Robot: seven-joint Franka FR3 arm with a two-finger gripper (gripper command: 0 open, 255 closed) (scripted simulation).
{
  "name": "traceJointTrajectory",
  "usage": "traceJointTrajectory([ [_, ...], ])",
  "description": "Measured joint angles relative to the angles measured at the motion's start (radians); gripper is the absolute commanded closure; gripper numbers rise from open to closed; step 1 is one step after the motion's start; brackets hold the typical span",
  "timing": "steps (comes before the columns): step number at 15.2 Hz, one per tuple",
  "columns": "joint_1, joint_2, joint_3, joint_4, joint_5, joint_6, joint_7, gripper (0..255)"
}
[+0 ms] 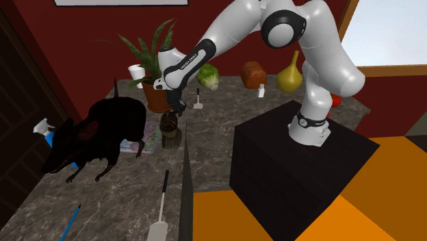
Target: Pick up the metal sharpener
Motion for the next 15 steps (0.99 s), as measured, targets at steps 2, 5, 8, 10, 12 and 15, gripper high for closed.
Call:
traceJointTrajectory([
  [2,0.000,0.000,0.000,0.000,0.000,0.000,0.000,255],
  [5,0.003,-0.009,-0.004,-0.003,-0.005,-0.008,0.002,255],
  [8,0.010,-0.033,-0.014,-0.002,-0.017,-0.032,0.008,255],
  [10,0.015,-0.050,-0.022,-0.002,-0.025,-0.048,0.012,255],
  [12,0.022,-0.067,-0.028,-0.002,-0.034,-0.064,0.019,255],
  [15,0.029,-0.093,-0.040,0.004,-0.049,-0.095,0.026,255],
])
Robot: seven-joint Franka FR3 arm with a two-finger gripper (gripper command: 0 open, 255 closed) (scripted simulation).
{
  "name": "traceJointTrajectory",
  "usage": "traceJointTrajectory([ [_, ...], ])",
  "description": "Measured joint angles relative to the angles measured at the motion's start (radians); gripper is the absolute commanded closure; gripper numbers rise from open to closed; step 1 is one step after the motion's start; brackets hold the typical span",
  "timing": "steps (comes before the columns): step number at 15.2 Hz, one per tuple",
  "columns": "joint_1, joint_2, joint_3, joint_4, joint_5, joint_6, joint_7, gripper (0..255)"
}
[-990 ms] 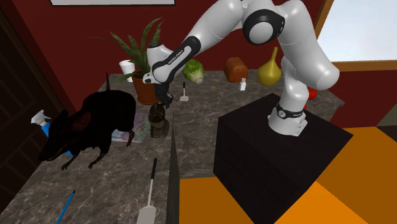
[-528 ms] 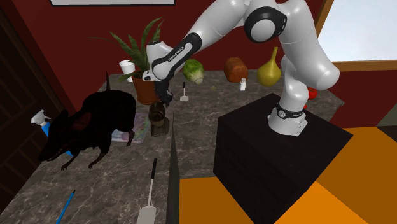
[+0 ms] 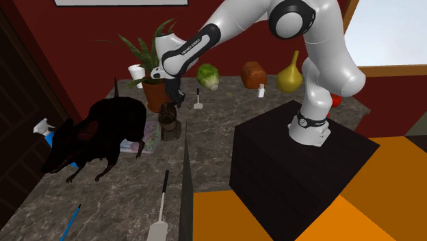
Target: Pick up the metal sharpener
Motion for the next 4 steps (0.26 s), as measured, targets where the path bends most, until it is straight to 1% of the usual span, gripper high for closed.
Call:
traceJointTrajectory([
  [4,0.007,-0.027,-0.012,0.008,-0.016,-0.034,0.007,255],
])
